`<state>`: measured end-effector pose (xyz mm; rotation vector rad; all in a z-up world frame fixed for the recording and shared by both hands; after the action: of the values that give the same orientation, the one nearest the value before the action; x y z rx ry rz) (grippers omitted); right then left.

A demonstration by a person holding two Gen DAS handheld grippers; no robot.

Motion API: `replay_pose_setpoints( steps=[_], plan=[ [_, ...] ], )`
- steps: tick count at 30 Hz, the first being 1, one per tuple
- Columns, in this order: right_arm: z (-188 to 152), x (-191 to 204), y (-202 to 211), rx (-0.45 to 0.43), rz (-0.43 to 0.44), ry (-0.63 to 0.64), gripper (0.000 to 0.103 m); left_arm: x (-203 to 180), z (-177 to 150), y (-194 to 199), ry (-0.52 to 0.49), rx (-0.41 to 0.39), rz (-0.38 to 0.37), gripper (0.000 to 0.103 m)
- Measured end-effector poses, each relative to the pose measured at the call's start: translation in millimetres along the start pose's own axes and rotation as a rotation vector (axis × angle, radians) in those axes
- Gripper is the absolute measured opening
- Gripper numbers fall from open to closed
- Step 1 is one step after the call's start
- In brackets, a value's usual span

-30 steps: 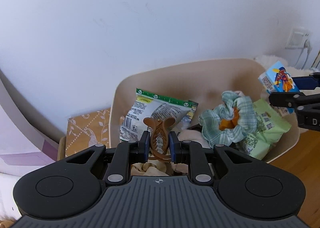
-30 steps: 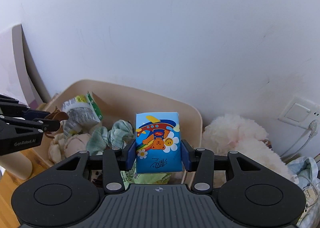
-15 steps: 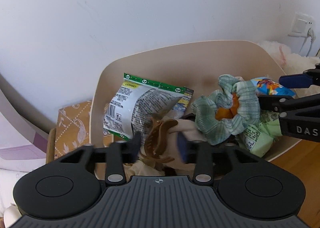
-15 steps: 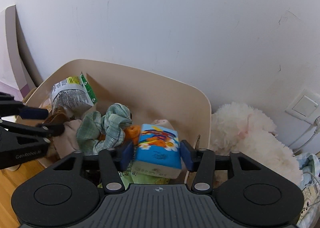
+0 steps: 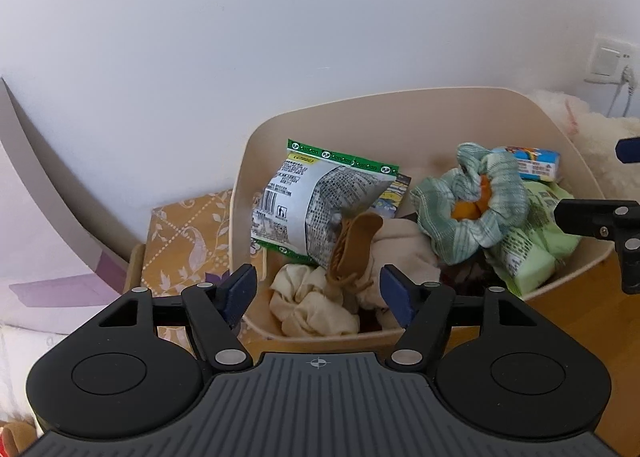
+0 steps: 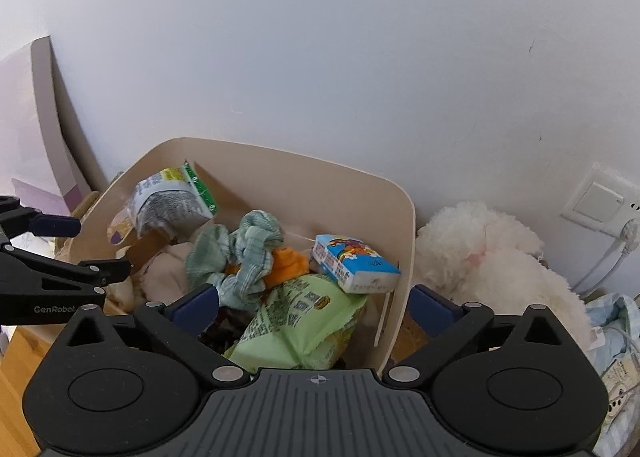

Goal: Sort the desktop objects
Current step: 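Withdraw both tools from the basket back over the table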

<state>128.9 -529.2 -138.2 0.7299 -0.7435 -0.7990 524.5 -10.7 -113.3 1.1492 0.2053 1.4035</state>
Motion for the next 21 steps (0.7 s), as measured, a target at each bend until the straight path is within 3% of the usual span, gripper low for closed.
replay_pose_setpoints(
  steps=[10,21],
  plan=[
    [-31.0,3.1,29.4,-0.013,-0.009,0.005,0.103,-10.3,-33.6,42.6,0.012,-0.037,-0.054,0.071],
    [-99.1,-6.2,29.3,0.058,-0.003,-0.033,0.103,-37.0,-109.2,42.0,0.029,0.067,-0.121,0.071]
  ],
)
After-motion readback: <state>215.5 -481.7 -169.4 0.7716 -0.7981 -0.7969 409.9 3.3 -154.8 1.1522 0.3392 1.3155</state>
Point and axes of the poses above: each gripper's, at about its wrist camera, not at the fingertips, and y roughly against the way its jaws point, x to its left, z to its top, the point moved 9 cm from there along -y, roughly the way its jaws point, and after that the axes turned 13 degrees about x, right-handed, at the moved point
